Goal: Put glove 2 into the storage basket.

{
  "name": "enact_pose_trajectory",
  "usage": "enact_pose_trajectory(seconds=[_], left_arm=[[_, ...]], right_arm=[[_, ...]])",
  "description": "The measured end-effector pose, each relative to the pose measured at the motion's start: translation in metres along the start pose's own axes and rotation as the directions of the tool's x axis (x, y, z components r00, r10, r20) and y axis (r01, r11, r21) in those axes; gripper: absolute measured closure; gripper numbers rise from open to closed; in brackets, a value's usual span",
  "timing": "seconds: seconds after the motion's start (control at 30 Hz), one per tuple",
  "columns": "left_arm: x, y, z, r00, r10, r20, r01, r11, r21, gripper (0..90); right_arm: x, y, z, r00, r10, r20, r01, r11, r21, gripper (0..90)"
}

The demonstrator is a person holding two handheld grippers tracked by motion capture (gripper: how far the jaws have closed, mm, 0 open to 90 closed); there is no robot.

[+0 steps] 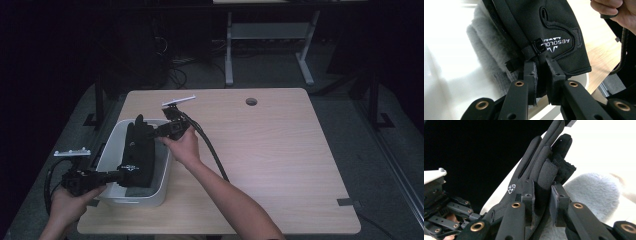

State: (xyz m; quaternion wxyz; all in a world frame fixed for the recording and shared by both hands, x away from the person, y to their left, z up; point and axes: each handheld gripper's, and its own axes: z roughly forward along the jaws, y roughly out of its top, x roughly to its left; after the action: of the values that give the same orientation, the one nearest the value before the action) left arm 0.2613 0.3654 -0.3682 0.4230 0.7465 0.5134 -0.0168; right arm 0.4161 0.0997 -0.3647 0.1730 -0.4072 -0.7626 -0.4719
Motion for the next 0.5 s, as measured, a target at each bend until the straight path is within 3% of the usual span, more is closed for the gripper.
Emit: enact_pose_trajectory(seconds=[0.5], left_arm=[[0.006,-0.007,0.006,0.9997,-0.024,0.010,0.024,0.9991,0.035,79.2]], right_arm=[[-0.010,-0.011,0.010,0.9998,0.014,0.017,-0.015,0.9990,0.042,75.0]])
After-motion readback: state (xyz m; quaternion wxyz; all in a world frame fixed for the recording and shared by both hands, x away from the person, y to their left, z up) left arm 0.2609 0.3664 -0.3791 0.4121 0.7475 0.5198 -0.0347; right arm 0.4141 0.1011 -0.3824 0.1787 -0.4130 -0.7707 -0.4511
